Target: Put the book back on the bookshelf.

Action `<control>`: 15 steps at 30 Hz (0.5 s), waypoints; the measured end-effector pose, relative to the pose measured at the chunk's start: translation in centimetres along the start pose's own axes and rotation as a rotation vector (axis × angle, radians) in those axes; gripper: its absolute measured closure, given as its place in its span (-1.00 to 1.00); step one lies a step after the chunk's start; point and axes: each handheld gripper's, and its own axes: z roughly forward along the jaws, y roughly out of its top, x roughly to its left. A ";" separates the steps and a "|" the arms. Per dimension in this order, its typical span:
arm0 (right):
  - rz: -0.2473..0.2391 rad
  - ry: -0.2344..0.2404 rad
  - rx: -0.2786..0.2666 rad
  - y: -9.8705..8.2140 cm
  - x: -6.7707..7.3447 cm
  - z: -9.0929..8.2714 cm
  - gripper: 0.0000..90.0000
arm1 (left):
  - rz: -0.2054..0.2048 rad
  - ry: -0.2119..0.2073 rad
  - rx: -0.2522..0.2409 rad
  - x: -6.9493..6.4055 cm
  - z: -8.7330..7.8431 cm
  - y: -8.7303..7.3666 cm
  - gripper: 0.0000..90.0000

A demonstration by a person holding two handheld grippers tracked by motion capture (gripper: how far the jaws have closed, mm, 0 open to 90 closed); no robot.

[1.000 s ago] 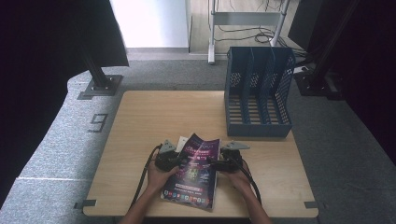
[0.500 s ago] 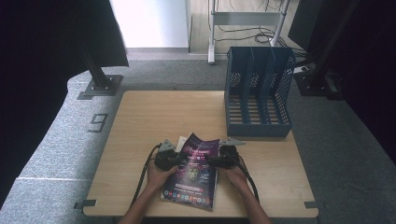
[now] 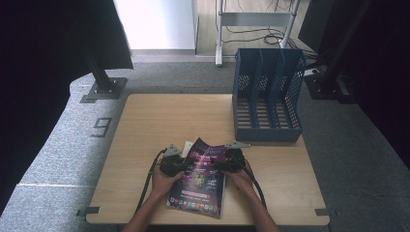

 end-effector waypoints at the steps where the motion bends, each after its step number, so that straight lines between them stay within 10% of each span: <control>1: -0.002 0.000 -0.001 0.0 0.0 0.0 -0.37 | 0.000 0.000 0.000 0.0 0.0 0.0 0.82; 15: 0.020 0.006 -0.004 0.1 -0.4 -0.1 -0.16 | 0.006 0.005 0.001 -0.1 -0.1 0.0 0.81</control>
